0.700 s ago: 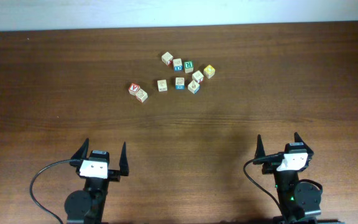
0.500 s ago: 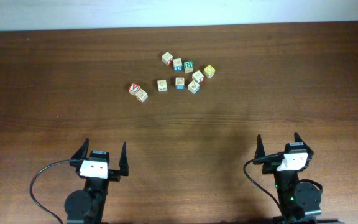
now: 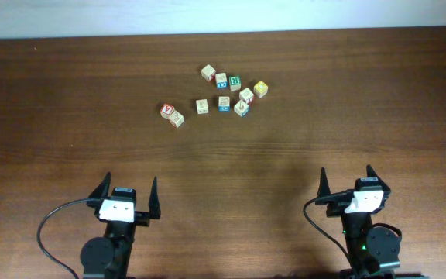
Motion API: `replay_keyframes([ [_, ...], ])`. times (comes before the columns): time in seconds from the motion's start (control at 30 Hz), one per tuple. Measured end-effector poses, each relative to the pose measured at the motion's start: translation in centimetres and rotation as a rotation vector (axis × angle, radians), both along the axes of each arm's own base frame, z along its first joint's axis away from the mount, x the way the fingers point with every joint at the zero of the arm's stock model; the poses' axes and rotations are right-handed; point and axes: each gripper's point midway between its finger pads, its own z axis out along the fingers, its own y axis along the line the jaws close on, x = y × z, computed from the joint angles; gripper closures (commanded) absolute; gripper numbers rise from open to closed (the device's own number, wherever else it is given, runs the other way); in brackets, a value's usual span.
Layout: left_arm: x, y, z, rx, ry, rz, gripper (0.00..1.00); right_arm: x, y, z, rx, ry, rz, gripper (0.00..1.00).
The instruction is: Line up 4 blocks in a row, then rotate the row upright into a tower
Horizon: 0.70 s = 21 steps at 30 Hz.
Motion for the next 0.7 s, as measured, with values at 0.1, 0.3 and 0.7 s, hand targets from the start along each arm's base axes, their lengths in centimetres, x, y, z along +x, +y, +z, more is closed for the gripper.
replay_keyframes([
  [0.1, 0.0, 0.0, 0.0, 0.000, 0.000, 0.000, 0.01, 0.0, 0.0, 0.0, 0.000, 0.000, 0.000, 0.01],
  [0.3, 0.1, 0.0, 0.9, -0.002, -0.037, 0.000, 0.01, 0.0, 0.0, 0.1, 0.000, -0.003, 0.000, 0.01],
  [0.7, 0.9, 0.2, 7.8, -0.036, -0.094, 0.013, 0.01, -1.0, 0.0, 9.6, -0.002, 0.014, 0.006, 0.01],
])
